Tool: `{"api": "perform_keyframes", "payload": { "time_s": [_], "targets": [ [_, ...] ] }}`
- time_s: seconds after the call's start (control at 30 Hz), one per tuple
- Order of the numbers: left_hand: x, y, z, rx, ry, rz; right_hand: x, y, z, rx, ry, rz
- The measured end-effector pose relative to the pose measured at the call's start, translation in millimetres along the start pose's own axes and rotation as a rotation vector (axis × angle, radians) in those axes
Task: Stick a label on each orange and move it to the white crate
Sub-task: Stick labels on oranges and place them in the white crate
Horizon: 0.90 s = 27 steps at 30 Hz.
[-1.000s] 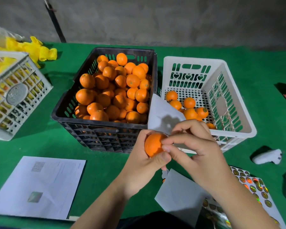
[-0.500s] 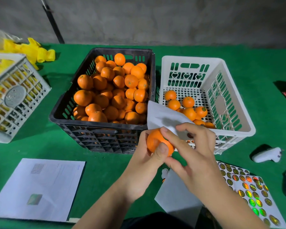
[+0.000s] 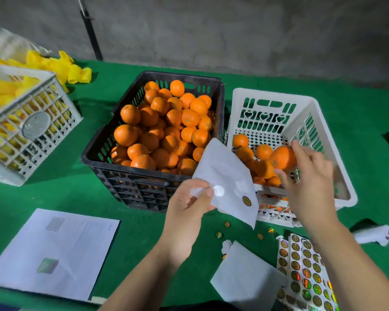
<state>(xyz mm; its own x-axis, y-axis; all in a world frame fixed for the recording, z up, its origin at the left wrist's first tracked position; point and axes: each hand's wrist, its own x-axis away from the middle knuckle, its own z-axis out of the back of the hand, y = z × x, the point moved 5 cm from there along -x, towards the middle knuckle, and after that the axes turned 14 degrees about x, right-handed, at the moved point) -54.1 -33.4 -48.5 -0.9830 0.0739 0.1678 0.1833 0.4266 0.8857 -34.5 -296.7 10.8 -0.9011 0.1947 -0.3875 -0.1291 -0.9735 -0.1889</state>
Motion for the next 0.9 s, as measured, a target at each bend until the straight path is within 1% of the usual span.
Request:
{"api": "perform_keyframes", "payload": {
  "time_s": [0.07, 0.1, 0.13, 0.17, 0.2, 0.23, 0.27, 0.3, 0.33, 0.37, 0.4, 0.47, 0.5, 0.53, 0.57, 0.6, 0.63, 0.67, 0.7, 0.73, 0.77, 0.8, 0.83, 0.87, 0.9],
  "targets": [
    [-2, 3, -1, 0.038, -0.047, -0.008, -4, 9, -19, 0.229, -0.252, -0.074],
    [-4, 5, -1, 0.062, -0.070, -0.008, -2, 10, -23, 0.276, -0.291, -0.095],
    [-6, 7, -1, 0.080, -0.091, -0.011, 2, 5, -23, 0.243, -0.271, -0.096],
    [-8, 10, 0, 0.099, -0.109, -0.023, 8, -1, -20, 0.113, -0.231, -0.095],
    [-11, 15, -1, 0.122, -0.129, -0.042, 15, -10, -14, -0.109, -0.226, -0.129],
    [-15, 19, -2, 0.148, -0.162, -0.063, 22, -18, -11, -0.375, -0.294, -0.215],
    [-18, 23, -3, 0.167, -0.193, -0.087, 30, -29, -11, -0.633, -0.412, -0.320],
    [-23, 27, -4, 0.179, -0.211, -0.105, 38, -41, -15, -0.844, -0.567, -0.394],
    [-27, 29, -5, 0.186, -0.210, -0.111, 46, -53, -20, -1.019, -0.712, -0.416],
    [-31, 32, -5, 0.186, -0.199, -0.112, 52, -64, -23, -1.178, -0.798, -0.438],
    [-35, 34, -6, 0.171, -0.192, -0.108, 55, -70, -25, -1.326, -0.822, -0.489],
    [-43, 39, -8, 0.113, -0.256, -0.101, 55, -77, -28, -1.591, -0.778, -0.611],
    [-47, 43, -7, 0.058, -0.315, -0.111, 54, -79, -30, -1.674, -0.741, -0.656],
    [-52, 52, -3, -0.049, -0.364, -0.143, 53, -79, -31, -1.720, -0.708, -0.681],
    [-59, 63, 4, -0.219, -0.390, -0.206, 52, -78, -32, -1.737, -0.674, -0.694],
    [-68, 77, 13, -0.435, -0.392, -0.300, 51, -76, -34, -1.740, -0.640, -0.696],
    [-79, 89, 23, -0.656, -0.370, -0.374, 50, -73, -36, -1.740, -0.609, -0.696],
    [-91, 98, 35, -0.868, -0.320, -0.383, 50, -70, -37, -1.736, -0.586, -0.695],
    [-106, 103, 50, -1.077, -0.248, -0.330, 50, -69, -38, -1.721, -0.572, -0.697],
    [-121, 104, 65, -1.300, -0.156, -0.205, 51, -67, -40, -1.696, -0.562, -0.705],
    [-133, 102, 79, -1.495, -0.053, 0.004, 52, -65, -42, -1.668, -0.553, -0.713],
    [-139, 99, 91, -1.592, 0.014, 0.229, 53, -63, -43, -1.647, -0.542, -0.716],
    [-142, 94, 98, -1.579, 0.041, 0.388, 55, -62, -45, -1.633, -0.534, -0.714],
    [-144, 90, 100, -1.499, 0.046, 0.474, 57, -61, -47, -1.617, -0.526, -0.710],
    [-149, 87, 100, -1.424, 0.036, 0.489, 58, -59, -49, -1.599, -0.516, -0.704]
  ]
}}
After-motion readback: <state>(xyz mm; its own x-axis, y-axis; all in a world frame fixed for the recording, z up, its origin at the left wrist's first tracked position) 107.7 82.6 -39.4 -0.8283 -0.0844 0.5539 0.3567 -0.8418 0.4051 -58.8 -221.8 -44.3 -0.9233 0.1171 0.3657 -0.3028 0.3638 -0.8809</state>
